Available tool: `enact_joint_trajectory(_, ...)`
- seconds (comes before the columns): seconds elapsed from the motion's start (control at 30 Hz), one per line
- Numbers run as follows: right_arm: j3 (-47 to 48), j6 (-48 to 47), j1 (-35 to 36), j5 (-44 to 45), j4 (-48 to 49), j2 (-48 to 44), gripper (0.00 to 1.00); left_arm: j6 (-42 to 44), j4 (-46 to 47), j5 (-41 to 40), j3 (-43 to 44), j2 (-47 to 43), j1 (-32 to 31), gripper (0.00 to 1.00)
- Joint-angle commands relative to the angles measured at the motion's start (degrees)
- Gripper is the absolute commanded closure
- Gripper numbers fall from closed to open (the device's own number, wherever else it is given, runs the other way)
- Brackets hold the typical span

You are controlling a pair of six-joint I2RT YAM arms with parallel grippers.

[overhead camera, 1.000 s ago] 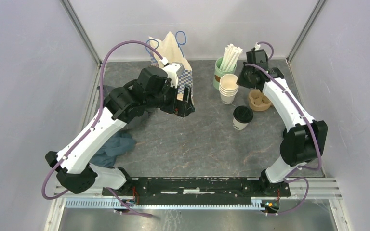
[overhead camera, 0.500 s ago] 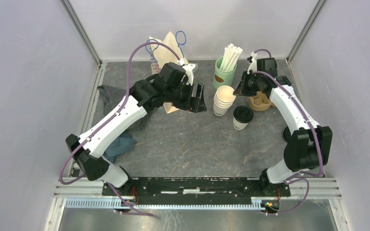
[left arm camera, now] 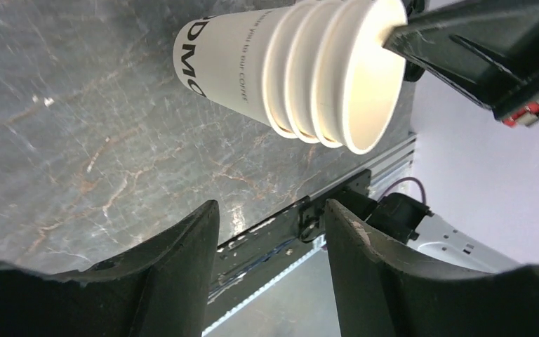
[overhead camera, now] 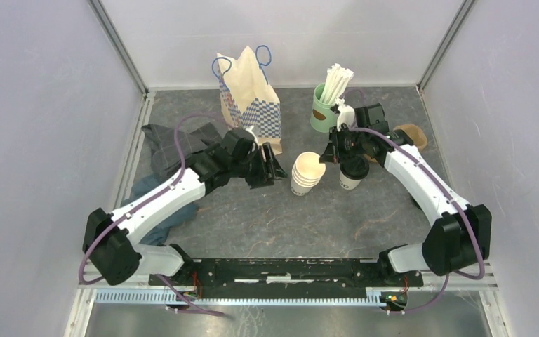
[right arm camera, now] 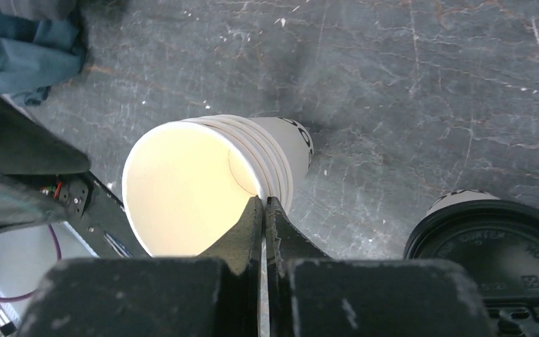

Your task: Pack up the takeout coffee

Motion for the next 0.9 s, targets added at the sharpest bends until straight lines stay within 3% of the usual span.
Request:
enact_joint_trajectory(0.0,-1.67,0.42,0.68,-1.57,2.43,-4.04,1.0,-14.69,14.84,1.62,-8.04,-4.03,0.14,0.35)
enact_joint_trajectory(0.13,-2.6,0.26,1.12,-1.67,2.08,-4.69,1.0,-20.3,22.7,2.11,-14.19,-5.24,0.14,0.32)
enact_joint_trajectory(0.23,-2.88,0.29,1.52,-1.68,1.96,-5.12,1.0,-21.12,23.54,1.87,-14.91,-5.3,0.07,0.25)
enact_joint_trajectory(0.47,-4.28,0.89,3.21,-1.46,2.56,-5.56,1.0,-21.86,25.12,1.48,-15.91,-4.75,-0.03,0.21)
enact_joint_trajectory(0.73,-5.21,2.84,4.08,-1.1,4.28,-6.2,1.0,-21.27,24.13,0.79,-16.65,-3.76,-0.03,0.37)
enact_joint_trajectory(0.87,-5.69,3.53,4.27,-0.86,4.77,-6.54,1.0,-20.95,23.13,-0.37,-17.35,-5.19,0.12,0.38)
